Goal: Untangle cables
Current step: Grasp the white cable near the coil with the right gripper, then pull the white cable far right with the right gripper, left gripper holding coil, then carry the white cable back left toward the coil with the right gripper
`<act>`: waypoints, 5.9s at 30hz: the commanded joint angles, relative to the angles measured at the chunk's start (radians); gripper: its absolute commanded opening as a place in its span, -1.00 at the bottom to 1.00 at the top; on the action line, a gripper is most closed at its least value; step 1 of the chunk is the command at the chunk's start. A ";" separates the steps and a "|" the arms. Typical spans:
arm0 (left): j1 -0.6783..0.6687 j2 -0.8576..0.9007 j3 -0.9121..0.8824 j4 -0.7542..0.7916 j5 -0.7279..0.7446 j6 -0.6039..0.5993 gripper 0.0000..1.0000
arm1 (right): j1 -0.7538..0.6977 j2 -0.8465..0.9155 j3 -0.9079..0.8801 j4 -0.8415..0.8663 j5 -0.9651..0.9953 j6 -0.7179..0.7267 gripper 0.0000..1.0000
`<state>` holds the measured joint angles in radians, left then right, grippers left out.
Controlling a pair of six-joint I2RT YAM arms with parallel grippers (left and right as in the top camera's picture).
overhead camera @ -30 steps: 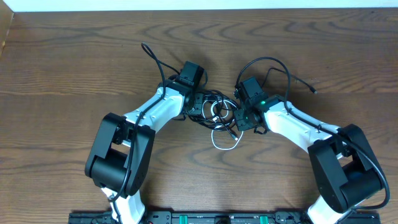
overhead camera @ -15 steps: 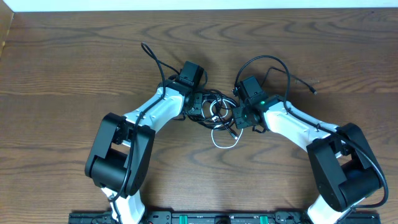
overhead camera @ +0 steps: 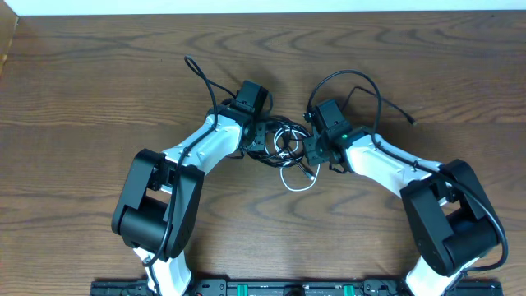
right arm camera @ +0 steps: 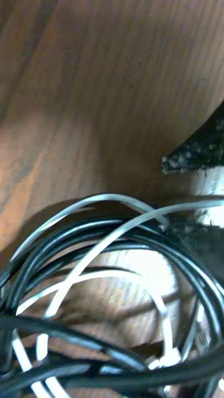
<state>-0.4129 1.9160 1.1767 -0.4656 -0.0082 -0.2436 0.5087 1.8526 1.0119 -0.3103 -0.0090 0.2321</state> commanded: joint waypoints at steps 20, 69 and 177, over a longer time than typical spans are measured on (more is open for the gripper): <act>0.002 0.019 -0.005 -0.005 -0.011 -0.013 -0.38 | 0.015 0.058 -0.014 -0.004 -0.027 0.007 -0.98; 0.196 0.019 -0.005 -0.117 -0.082 -0.166 -0.38 | -0.472 -0.276 -0.128 -0.366 0.375 0.301 -0.98; 0.619 0.019 -0.060 -0.108 0.480 -0.023 0.43 | -0.509 -0.322 -0.159 -0.237 -0.565 -0.413 0.88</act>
<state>0.2123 1.8954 1.1439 -0.5781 0.4694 -0.2832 -0.0406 1.5684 0.8368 -0.5617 -0.3634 -0.0795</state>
